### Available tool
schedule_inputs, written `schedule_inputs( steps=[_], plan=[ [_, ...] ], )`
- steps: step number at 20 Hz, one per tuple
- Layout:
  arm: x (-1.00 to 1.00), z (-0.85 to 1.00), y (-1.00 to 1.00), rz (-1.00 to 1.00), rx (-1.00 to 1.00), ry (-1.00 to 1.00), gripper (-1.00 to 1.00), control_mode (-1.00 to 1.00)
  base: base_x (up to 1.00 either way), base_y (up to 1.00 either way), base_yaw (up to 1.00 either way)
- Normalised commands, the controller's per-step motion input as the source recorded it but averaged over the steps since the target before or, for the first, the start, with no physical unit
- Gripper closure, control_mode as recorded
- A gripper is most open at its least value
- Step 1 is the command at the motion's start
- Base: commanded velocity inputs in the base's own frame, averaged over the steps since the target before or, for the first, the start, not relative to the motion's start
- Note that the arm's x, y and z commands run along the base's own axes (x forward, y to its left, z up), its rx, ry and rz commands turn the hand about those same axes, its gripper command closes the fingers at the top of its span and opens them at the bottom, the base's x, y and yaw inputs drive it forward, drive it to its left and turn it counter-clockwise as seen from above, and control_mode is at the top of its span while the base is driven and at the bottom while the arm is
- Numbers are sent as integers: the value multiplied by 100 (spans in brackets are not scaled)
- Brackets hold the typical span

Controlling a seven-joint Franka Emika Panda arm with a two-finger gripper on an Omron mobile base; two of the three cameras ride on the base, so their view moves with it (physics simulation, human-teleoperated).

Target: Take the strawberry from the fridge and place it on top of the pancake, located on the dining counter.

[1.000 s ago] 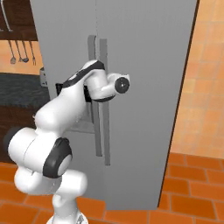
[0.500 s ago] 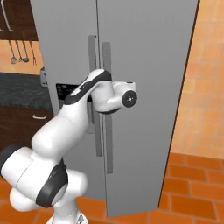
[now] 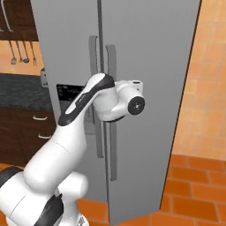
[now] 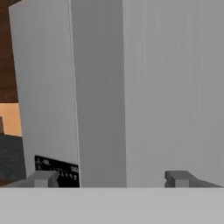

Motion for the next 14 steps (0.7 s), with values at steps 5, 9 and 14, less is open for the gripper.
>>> schedule_inputs(
  steps=[5, 9, 14],
  plan=[
    [-44, 40, -40, 0, 0, -6, -100, -100, 0, 0, 0],
    [-67, 81, 0, 0, -3, -15, -100, -100, 0, 0, 0],
    [-55, 63, 88, 0, -26, -17, -100, -100, 0, 0, 0]
  ],
)
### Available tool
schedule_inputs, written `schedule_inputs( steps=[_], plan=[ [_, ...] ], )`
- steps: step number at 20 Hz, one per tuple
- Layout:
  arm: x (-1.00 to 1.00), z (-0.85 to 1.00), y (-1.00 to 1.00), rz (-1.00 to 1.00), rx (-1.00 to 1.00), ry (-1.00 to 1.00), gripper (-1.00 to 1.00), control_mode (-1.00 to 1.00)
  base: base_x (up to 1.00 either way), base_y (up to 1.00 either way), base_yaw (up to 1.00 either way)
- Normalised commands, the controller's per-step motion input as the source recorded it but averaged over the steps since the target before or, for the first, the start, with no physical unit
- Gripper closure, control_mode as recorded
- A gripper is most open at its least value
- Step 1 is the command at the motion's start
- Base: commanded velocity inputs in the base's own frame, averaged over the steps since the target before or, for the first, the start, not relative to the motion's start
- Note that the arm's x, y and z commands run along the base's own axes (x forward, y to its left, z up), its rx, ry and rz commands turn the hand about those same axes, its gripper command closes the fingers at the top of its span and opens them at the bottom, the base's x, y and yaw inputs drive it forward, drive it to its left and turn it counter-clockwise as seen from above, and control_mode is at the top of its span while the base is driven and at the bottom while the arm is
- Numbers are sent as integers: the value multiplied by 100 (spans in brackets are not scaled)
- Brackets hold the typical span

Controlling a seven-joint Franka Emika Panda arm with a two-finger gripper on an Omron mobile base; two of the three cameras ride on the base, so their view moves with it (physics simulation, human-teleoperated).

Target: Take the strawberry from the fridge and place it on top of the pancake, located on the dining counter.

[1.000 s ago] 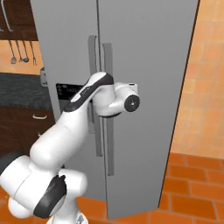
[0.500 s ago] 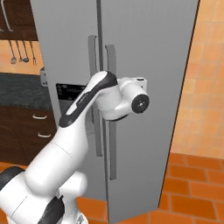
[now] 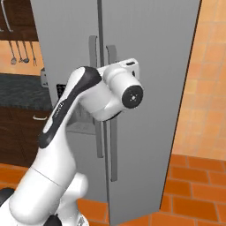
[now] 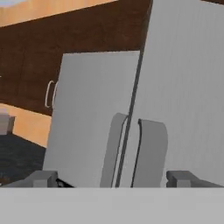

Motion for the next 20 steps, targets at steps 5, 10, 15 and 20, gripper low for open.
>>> schedule_inputs(
  steps=[5, 10, 15, 20],
  plan=[
    [-10, 13, 100, -1, -49, -9, -100, -100, 0, 0, 0],
    [4, -3, 100, -14, -55, 6, -100, -100, 0, 0, 0],
    [44, -36, 69, -34, -46, 15, -100, -100, 0, 0, 0],
    [96, -51, 11, -33, -31, 12, -100, -100, 0, 0, 0]
  ],
)
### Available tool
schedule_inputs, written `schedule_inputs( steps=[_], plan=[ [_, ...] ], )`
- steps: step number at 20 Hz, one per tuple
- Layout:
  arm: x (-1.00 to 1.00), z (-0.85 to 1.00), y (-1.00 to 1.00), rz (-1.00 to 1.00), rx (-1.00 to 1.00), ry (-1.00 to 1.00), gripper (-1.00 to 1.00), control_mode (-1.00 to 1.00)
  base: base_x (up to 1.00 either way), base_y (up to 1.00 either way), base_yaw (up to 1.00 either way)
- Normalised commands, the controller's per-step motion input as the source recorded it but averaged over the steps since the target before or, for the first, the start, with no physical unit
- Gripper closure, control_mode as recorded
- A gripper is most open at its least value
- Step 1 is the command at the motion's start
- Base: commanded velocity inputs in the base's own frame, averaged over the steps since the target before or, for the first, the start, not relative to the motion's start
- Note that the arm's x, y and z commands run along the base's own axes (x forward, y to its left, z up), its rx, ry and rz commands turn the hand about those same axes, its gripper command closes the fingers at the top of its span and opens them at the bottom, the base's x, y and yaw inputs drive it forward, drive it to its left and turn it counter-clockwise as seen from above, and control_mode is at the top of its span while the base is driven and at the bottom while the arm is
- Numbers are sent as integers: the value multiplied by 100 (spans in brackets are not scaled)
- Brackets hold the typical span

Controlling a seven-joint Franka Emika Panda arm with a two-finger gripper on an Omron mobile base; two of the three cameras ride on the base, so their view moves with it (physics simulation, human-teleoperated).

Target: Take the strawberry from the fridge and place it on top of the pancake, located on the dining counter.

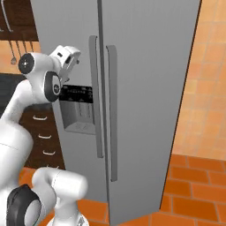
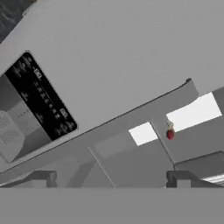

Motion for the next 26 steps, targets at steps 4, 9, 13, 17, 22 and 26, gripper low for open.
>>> schedule_inputs(
  steps=[4, 9, 13, 17, 22, 26],
  plan=[
    [78, -41, -6, -31, -19, 10, -100, -100, 0, 0, 0],
    [58, -11, -27, -15, -5, 4, -100, -100, 0, 0, 0],
    [63, -9, -11, 0, -1, 4, -100, -100, 0, 0, 0],
    [47, -1, -26, 2, 0, 0, -100, -100, 0, 0, 0],
    [50, -9, -12, 3, 0, 1, -100, -100, 0, 0, 0],
    [32, 0, -28, 3, 0, 0, -100, -100, 0, 0, 0]
  ],
)
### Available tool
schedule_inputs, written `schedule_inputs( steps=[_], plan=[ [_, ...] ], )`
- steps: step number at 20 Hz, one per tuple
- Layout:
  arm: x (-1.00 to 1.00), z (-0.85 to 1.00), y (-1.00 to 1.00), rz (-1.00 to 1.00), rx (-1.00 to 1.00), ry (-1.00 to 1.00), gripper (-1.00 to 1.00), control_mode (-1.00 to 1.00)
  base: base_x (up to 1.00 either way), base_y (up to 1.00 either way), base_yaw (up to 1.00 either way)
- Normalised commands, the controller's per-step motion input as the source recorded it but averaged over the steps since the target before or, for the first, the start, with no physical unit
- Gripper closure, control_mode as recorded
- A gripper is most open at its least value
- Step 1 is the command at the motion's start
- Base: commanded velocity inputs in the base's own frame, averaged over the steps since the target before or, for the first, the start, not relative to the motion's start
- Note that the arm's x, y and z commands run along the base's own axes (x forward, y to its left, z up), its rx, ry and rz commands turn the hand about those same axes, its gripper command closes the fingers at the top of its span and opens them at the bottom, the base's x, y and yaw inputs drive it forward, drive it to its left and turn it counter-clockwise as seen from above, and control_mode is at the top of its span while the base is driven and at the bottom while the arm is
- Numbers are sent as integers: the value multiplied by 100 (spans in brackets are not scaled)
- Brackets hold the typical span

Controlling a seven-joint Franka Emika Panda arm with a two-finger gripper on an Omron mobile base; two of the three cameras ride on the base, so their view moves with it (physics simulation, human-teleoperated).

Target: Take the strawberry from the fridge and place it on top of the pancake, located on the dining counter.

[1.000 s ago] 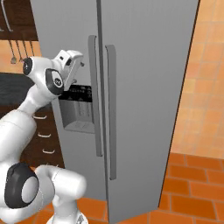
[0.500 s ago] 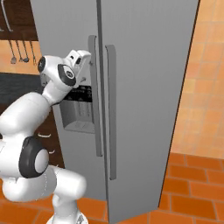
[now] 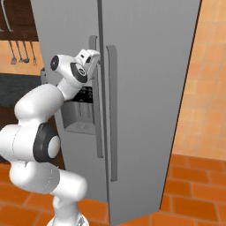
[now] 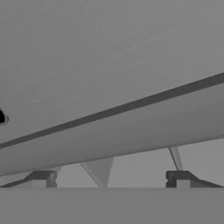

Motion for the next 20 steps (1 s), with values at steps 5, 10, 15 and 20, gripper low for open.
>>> schedule_inputs(
  steps=[5, 10, 15, 20],
  plan=[
    [30, 0, -18, 2, 0, 0, -100, -100, 0, 0, 0],
    [10, 0, -44, 1, 0, 0, -100, -100, 0, 0, 0],
    [0, 1, -57, 0, 0, 0, -100, -100, 0, 0, 0],
    [-30, 7, -62, -2, 0, -2, -100, -100, 0, 0, 0]
  ],
)
